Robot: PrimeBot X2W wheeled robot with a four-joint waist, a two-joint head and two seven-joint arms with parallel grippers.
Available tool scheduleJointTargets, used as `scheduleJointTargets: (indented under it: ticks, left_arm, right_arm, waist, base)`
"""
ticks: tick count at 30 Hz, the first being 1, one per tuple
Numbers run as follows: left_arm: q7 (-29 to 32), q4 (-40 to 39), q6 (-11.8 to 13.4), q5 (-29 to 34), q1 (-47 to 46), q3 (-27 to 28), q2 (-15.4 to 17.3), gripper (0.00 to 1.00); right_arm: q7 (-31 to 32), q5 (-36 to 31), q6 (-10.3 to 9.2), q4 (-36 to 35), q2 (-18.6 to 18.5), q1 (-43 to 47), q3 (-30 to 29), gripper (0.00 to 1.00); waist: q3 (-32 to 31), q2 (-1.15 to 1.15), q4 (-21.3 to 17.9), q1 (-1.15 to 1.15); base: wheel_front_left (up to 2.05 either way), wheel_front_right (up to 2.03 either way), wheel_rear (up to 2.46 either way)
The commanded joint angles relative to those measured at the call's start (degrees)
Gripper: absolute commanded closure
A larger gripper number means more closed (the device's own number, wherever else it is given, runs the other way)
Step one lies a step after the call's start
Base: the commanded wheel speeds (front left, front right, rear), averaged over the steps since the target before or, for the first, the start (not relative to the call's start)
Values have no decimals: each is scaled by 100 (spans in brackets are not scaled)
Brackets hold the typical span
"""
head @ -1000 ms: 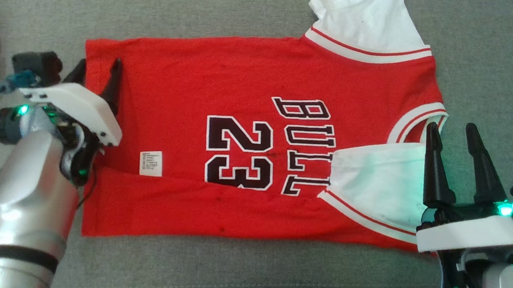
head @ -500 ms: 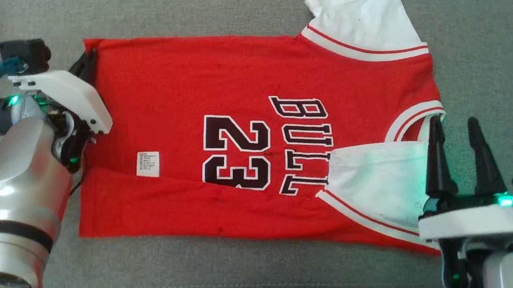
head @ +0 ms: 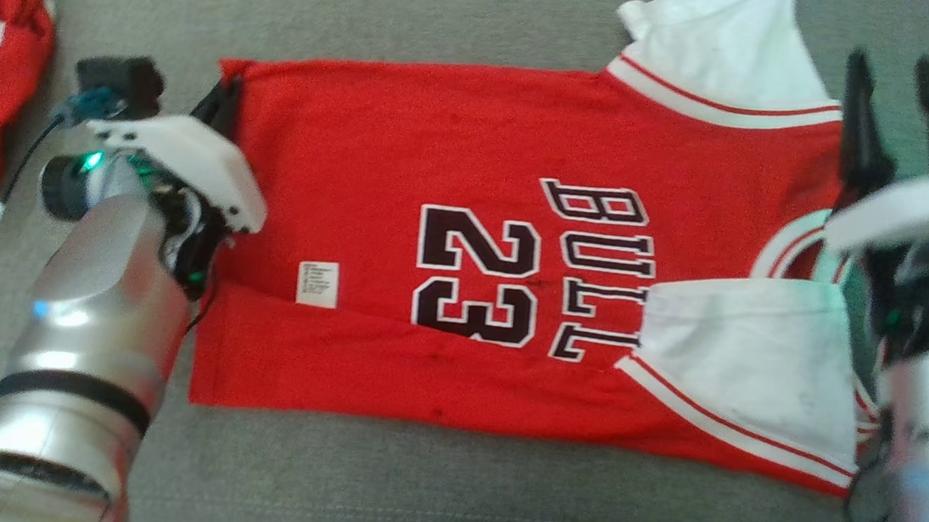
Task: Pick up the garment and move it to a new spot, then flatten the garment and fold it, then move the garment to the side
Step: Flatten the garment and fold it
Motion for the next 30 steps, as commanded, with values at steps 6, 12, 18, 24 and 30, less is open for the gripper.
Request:
scheduleJointTargets:
  ticks: [6,12,18,24,30]
  left_arm:
    - [-165,-90,-32,-14,-557,-163,-85,100]
    - [-219,-96,-36,-173,-815,-566,-284,100]
    - [-278,-146,-36,-439,-977,-954,-330,100]
    - [-350,-131,-37,-680,-1071,-1211,-336,100]
    - [-414,-11,-37,-848,-1129,-1331,-337,100]
  right_arm:
    - [303,208,-5,1103,-481,-1313,349,0]
    - [638,271,-5,2287,-841,-2183,678,0]
    - [797,248,-5,3136,-998,-2786,883,0]
    - [1093,358,-5,3666,-968,-3139,1154,22]
    - [1004,613,-5,3693,-989,-3234,1398,100]
  waist:
    - [323,0,523,0]
    - [539,0,861,0]
    - [722,0,969,0]
    - [827,0,964,0]
    - [836,0,937,0]
  base:
    - [0,0,0]
    - [0,0,0]
    - [0,0,0]
    - [0,0,0]
    - [0,0,0]
